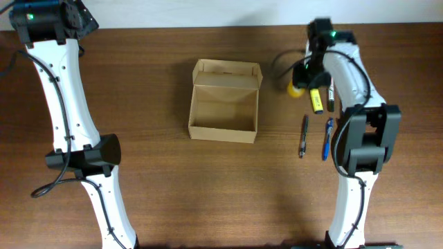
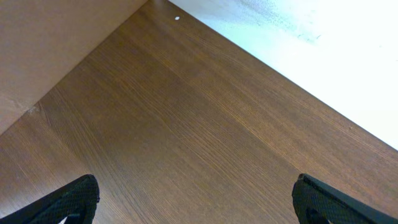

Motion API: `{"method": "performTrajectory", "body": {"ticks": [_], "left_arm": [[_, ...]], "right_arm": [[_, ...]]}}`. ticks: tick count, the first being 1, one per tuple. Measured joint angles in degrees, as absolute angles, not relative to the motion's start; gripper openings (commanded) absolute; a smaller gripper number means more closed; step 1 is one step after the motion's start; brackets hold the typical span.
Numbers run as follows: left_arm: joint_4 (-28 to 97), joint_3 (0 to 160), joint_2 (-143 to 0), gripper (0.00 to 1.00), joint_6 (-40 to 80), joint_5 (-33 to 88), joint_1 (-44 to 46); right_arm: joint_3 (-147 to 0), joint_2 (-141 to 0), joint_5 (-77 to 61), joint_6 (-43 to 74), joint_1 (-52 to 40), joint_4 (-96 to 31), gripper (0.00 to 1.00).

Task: Pack container
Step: 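Carry the tape roll into the box and release it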

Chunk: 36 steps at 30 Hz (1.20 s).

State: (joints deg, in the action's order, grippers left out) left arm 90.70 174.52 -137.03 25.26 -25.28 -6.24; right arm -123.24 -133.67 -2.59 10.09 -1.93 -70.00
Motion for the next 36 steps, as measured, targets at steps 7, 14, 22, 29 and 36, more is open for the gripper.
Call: {"method": "performTrajectory", "body": {"ticks": [7,14,22,29,36], "left_arm": [[90.67,174.52,-137.03,1.0,25.26,-25.3,-6.24],[90.67,174.52,-137.03,1.0,25.26,-25.3,-6.24],[90.67,174.52,-137.03,1.0,25.26,-25.3,-6.24],[90.67,174.52,-137.03,1.0,25.26,-25.3,-6.24],[90.7,174.52,-137.03,1.0,25.26,-25.3,-6.24]], "right_arm": [[-143.85,-130.98,-4.25,4.05,-6.39,-80.14,0.04],[-151.0,-128.77,-5.04,-8.97,-21.21,-84.62,0.04],[-144.97,-128.97,-5.67,-19.18,-31.48,-84.82,0.04],[-130.06,-130.02,-5.67,-21.3,-31.53,-77.41,0.04],[-115.66,-130.96,-5.52,-21.08,-31.2,-67.31,0.04]]}}
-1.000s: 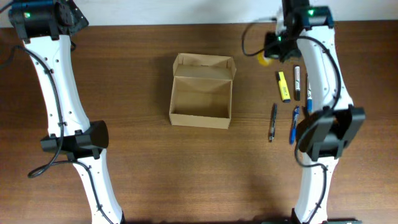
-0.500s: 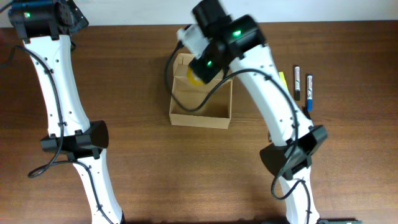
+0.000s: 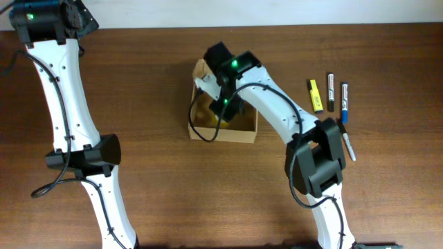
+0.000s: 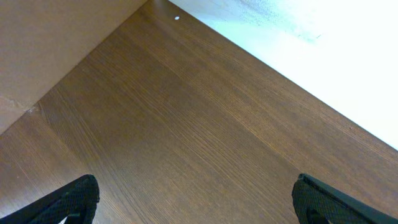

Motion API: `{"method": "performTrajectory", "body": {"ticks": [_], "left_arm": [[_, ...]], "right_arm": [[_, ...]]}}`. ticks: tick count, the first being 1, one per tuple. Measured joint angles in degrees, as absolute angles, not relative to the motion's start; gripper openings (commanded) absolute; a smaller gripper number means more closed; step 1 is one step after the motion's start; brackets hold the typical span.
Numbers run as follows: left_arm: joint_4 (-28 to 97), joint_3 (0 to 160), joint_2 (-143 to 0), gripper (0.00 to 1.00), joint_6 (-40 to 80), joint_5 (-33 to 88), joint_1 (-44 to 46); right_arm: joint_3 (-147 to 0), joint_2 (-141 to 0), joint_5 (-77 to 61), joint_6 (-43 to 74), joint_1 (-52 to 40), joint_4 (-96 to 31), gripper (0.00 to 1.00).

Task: Pack container
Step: 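Carry the tape roll into the box and release it, then move the right gripper to the yellow highlighter and grasp it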

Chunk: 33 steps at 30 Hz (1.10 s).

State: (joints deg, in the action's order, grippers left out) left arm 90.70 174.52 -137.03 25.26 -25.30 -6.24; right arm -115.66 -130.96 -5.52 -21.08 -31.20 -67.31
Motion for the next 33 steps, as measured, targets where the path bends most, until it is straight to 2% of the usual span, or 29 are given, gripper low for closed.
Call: {"method": "performTrajectory", "body": {"ticks": [3,5,6,7,8,9,10,11,12,13,15,22,27,33], "left_arm": [[90.67,174.52,-137.03,1.0,25.23,-25.3,-6.24],[90.67,174.52,-137.03,1.0,25.26,-25.3,-6.24],[90.67,174.52,-137.03,1.0,25.26,-25.3,-6.24],[90.67,174.52,-137.03,1.0,25.26,-25.28,-6.24],[90.67,174.52,-137.03,1.0,25.26,-25.3,-6.24],[90.67,174.52,-137.03,1.0,25.26,-25.3,-6.24],[90.67,174.52,-137.03,1.0,25.26,-25.3,-6.24],[90.7,174.52,-137.03,1.0,25.26,-25.3,-6.24],[90.7,174.52,-137.03,1.0,25.26,-25.3,-6.24],[90.67,174.52,-137.03,1.0,25.26,-25.3,-6.24],[90.67,174.52,-137.03,1.0,25.26,-25.3,-6.24],[90.67,174.52,-137.03,1.0,25.26,-25.28,-6.24],[90.67,174.52,-137.03,1.0,25.26,-25.3,-6.24],[90.67,174.52,-137.03,1.0,25.26,-25.3,-6.24]], "right_arm": [[-112.16,-131.24,-5.52,-20.18,-31.05,-64.69,0.04],[-111.07,-131.35,-5.54,-19.44,-30.72,-64.03,0.08],[-110.76,-131.37,-5.54,-19.4,-30.44,-63.92,0.13],[-110.72,-131.37,-5.52,-19.18,-30.06,-63.96,0.24],[-110.72,-131.37,-5.52,-18.76,-29.78,-64.03,0.28],[-110.78,-131.37,-5.52,-18.79,-29.43,-64.25,0.4],[-110.83,-131.37,-5.5,-18.48,-29.17,-64.86,0.57],[-111.2,-131.39,-5.5,-18.31,-28.88,-66.08,0.59],[-111.74,-131.39,-5.48,-18.57,-28.71,-67.4,0.56],[-112.71,-131.44,-5.43,-18.55,-28.53,-68.99,0.49],[-116.16,-131.44,-5.37,-17.89,-28.45,-72.05,0.45],[-135.87,-131.41,-4.23,-13.19,-28.47,-80.62,0.41],[-150.43,-131.22,3.64,-7.11,-28.14,-84.99,0.36],[-155.2,-130.32,9.3,-1.54,-22.31,-86.59,0.35]]}}
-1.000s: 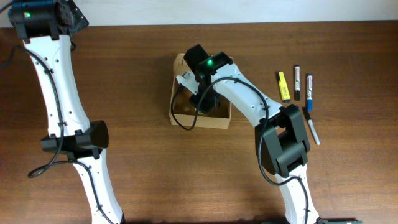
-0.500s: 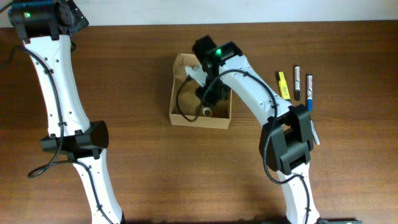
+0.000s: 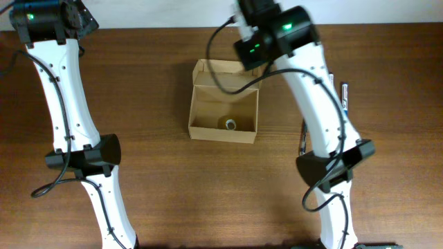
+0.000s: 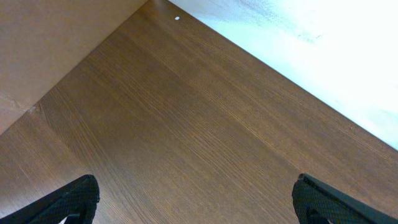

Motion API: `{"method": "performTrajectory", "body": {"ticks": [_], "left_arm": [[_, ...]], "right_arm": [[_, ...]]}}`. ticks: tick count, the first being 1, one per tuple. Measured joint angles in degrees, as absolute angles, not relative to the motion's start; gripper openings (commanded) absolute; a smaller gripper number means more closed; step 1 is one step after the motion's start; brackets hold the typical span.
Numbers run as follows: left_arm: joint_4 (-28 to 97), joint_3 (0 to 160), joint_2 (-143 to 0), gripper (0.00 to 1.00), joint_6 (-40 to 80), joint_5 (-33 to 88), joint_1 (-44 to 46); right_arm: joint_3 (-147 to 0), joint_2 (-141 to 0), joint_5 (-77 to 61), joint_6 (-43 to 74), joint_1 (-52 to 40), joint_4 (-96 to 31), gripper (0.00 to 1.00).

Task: Pack container
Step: 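Move the right gripper to the yellow highlighter and grasp it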

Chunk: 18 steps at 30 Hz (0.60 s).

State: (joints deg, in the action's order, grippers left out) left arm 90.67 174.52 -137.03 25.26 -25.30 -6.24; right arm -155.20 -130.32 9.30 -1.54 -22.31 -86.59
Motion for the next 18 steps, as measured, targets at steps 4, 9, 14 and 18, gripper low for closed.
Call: {"method": "performTrajectory", "body": {"ticks": [4,9,14,18], "left_arm": [[90.67,174.52,-137.03,1.0,25.26,-25.3,-6.24],[90.67,174.52,-137.03,1.0,25.26,-25.3,-6.24],[90.67,174.52,-137.03,1.0,25.26,-25.3,-6.24],[90.67,174.52,-137.03,1.0,25.26,-25.3,-6.24]], "right_arm": [[-152.73,-130.39,7.86,1.34,-13.06,-86.98,0.35],[-145.43,-130.63,4.4,2.57,-3.16,-85.27,0.36],[-133.16,-131.35,1.02,2.48,2.59,-79.07,0.36],[-123.02,-132.05,-1.67,1.52,4.73,-74.22,0.47]]}}
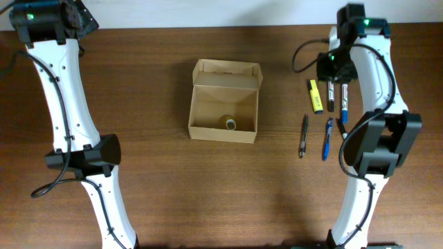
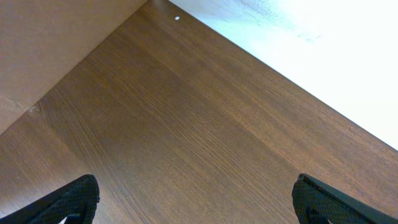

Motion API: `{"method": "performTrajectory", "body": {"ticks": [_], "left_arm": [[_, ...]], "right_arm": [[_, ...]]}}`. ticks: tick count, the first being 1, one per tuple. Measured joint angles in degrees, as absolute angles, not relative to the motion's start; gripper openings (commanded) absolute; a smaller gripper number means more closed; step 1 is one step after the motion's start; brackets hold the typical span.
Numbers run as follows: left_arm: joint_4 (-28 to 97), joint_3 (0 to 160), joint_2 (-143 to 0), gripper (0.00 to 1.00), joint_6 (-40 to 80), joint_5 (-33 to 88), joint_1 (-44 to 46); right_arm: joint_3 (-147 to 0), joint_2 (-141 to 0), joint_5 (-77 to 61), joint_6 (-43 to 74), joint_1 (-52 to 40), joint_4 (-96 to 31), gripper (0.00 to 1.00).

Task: Pack container
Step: 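Move the right gripper to the yellow highlighter and grasp it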

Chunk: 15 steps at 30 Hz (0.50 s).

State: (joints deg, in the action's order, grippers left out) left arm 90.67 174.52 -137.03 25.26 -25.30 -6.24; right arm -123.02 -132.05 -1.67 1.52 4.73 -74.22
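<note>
An open cardboard box (image 1: 223, 104) stands mid-table with a small yellowish round object (image 1: 229, 124) lying on its floor near the front wall. My right gripper (image 1: 332, 67) hovers at the far right, just above the tops of a yellow highlighter (image 1: 315, 95) and two dark markers (image 1: 331, 97); from overhead its jaws cannot be made out. Two pens (image 1: 303, 135) lie below them. My left gripper (image 2: 199, 196) is open, fingers wide apart over bare wood at the table's far left corner.
The box's lid flap (image 1: 227, 73) stands up along its back side. The table's back edge and a white wall (image 2: 323, 50) lie just beyond the left gripper. Both arm bases (image 1: 104, 159) rise from the near side of the table.
My right arm has moved from above the back of the box to the far right, over the highlighter and markers. The round object stays in the box. The left arm is still.
My right gripper was first at the yellow round object beside the highlighter. Then it was down inside the box. Then the object lay in the box with the arm raised behind it, and now the gripper is back over the markers.
</note>
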Motion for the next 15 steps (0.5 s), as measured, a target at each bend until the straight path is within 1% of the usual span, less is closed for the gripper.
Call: {"method": "performTrajectory", "body": {"ticks": [4,9,15], "left_arm": [[90.7,174.52,-137.03,1.0,25.26,-25.28,-6.24],[90.67,174.52,-137.03,1.0,25.26,-25.3,-6.24],[90.67,174.52,-137.03,1.0,25.26,-25.3,-6.24]], "right_arm": [[-115.26,-132.49,-2.94,-1.41,5.1,-68.69,0.51],[-110.17,-132.49,-3.29,-3.75,5.06,-63.88,0.53],[-106.72,-132.49,-3.4,-5.13,5.06,-59.0,0.53]]}}
